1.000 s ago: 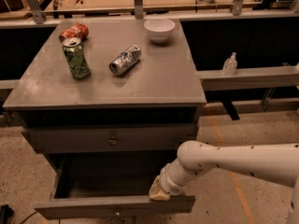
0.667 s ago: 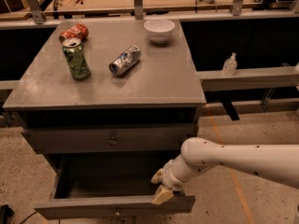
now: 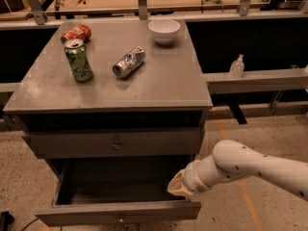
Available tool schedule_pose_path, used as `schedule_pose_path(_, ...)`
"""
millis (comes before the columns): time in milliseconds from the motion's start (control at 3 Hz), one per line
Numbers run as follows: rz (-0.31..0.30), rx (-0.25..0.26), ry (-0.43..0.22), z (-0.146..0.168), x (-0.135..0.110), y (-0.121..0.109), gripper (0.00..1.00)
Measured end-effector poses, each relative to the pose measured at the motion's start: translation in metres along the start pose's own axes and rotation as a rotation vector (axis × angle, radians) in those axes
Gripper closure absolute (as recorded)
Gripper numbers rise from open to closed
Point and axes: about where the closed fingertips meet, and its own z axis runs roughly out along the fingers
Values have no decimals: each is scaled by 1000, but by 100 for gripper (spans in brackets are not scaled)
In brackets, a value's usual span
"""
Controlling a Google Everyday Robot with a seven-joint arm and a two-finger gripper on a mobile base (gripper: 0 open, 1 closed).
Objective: Open middle drawer
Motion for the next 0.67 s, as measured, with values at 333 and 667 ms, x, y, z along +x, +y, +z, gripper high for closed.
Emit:
schedule_pose_path(333,55,138,-69,-67,11,-2,99)
schedule_pose_path(667,62,290,-126,-141,16,-10,100)
